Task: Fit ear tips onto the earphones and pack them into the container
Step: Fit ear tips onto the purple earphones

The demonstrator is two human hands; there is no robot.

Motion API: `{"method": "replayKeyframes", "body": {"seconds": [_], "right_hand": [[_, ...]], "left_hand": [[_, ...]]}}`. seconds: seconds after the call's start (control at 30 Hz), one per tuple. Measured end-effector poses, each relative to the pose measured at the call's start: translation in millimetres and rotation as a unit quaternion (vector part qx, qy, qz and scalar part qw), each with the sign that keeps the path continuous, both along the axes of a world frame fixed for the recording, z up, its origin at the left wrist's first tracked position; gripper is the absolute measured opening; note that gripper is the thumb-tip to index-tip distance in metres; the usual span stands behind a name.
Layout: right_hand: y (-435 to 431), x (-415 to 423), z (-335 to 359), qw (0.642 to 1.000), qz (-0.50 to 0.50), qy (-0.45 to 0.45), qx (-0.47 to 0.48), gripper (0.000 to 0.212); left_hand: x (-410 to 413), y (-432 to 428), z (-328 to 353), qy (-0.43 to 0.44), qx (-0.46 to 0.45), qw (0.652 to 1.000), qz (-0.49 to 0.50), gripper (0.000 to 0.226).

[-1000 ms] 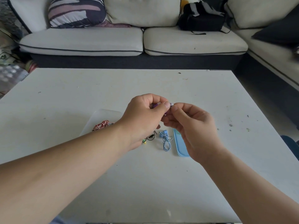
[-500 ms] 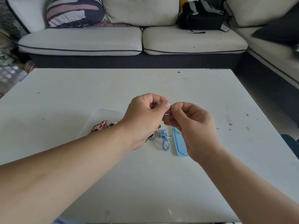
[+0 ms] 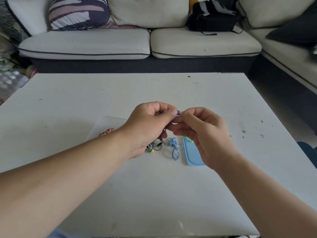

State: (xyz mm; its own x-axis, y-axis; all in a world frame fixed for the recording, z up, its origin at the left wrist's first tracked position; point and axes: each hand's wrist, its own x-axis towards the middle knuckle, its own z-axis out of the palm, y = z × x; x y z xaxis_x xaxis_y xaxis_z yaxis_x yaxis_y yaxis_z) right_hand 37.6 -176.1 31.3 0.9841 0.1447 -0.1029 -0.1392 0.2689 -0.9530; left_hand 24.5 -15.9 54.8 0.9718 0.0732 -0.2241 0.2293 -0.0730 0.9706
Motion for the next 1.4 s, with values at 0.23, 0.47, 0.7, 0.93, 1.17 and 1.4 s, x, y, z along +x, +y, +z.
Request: {"method": "replayKeyframes", "body": {"seconds": [0.23,0.47,0.7,0.93,1.17,1.4], "right_hand": [[-6.0,5.9,-7.0,0.997,0.077,0.007,0.020,0.018],[-3.7,9.6,-8.0,0.993,0.114,0.025,0.021,0.036],[-1.3,9.9,-9.2,0.996,0.078,0.032,0.017,0.020],[8.8,6.5,-5.4,0.993,0.067,-0.057,-0.080,0.021],[18.8,2.4,-1.1,0.975,0.043,-0.117,-0.182,0.014],[26.7,-3.2,-3.4,0.954,0.040,-0.162,-0.249,0.018]], "left_hand": [[-1.2,6.0,2.9,0.016,-0.009,1.000,-0.013,0.012],[-1.2,11.7,0.9,0.014,-0.023,0.999,-0.021,0.011],[-2.3,15.8,-0.5,0.007,0.012,1.000,-0.018,0.011],[-5.0,24.0,0.3,0.037,-0.005,0.999,0.007,0.012],[-7.4,33.1,-0.1,0.054,0.000,0.998,0.012,0.011],[-8.0,40.2,-2.1,0.073,-0.021,0.997,0.012,0.011]]}}
